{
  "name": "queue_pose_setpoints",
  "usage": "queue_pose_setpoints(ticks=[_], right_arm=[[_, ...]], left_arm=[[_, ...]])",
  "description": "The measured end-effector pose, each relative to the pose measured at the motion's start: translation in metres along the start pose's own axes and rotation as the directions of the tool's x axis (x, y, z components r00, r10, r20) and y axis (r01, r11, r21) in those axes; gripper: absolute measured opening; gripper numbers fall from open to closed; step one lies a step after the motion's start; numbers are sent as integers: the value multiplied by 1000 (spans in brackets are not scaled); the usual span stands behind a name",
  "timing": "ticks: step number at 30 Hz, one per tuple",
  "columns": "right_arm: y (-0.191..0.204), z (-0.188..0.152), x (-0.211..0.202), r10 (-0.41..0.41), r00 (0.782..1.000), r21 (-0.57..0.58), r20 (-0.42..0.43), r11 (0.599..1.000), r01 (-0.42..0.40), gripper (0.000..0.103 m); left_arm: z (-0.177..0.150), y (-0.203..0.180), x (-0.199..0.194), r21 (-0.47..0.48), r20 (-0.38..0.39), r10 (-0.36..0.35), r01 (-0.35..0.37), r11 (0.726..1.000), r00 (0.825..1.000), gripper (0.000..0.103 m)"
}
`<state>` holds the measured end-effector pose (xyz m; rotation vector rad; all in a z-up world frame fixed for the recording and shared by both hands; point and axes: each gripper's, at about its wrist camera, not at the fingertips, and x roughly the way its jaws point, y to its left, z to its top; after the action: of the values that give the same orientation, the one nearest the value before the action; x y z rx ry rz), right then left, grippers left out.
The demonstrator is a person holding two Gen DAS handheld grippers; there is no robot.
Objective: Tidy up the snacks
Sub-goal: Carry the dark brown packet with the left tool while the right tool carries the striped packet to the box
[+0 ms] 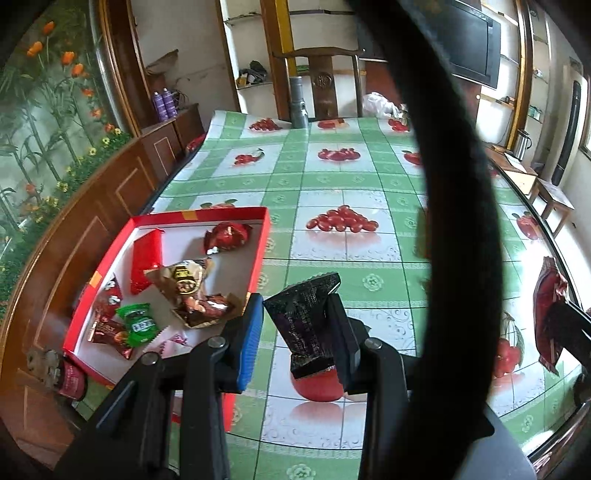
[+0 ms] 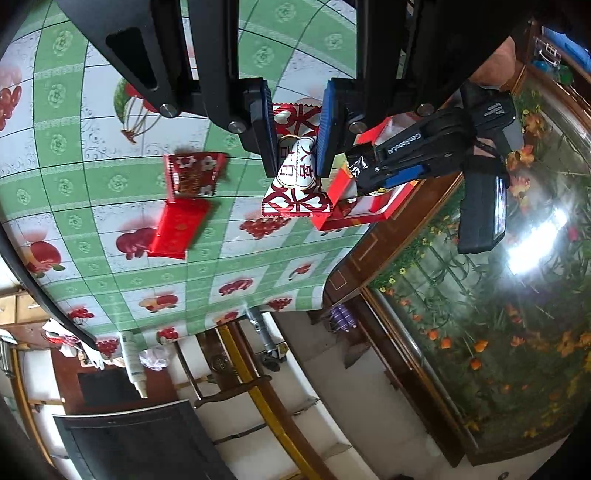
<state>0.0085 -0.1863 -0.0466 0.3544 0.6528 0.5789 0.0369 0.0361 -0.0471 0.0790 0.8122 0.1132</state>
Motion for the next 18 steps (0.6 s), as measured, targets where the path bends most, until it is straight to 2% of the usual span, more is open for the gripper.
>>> queue_pose_setpoints(ticks=[18], right_arm=[[19,1,8,37,999,-23,3,999,-37,19]], left_arm=[[1,30,-8,-61,33,47,-45,997,998,36]])
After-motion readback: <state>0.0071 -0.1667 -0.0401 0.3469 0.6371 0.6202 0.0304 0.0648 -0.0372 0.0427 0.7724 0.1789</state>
